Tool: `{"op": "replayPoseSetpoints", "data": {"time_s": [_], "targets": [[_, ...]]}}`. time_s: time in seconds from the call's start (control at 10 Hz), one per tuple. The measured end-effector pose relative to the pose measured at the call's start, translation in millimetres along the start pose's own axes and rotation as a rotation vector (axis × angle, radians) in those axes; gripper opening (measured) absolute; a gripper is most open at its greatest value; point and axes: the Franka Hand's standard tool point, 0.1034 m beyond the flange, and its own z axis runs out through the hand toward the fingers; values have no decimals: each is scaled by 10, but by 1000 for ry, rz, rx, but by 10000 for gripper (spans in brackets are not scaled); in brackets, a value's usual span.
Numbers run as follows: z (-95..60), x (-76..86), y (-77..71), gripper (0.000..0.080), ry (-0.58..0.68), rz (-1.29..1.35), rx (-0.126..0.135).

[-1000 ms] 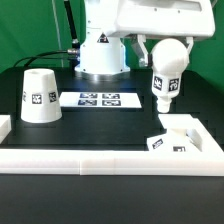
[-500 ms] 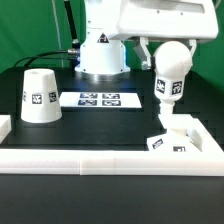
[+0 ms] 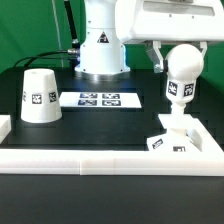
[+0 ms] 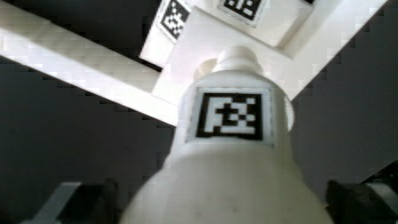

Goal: Assemble lamp

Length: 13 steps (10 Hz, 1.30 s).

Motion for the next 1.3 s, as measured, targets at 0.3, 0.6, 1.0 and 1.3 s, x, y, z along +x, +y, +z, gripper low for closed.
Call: {"op": "replayPoseSetpoints", "data": {"time_s": [0.3,0.6,1.0,1.3], "targets": [[14,31,13,576,4,-10,-1],[41,33,51,576,17,-10,-10],[136,-27,64,576,9,-13,-10],[186,-177,3,576,28,-15,-21]]}}
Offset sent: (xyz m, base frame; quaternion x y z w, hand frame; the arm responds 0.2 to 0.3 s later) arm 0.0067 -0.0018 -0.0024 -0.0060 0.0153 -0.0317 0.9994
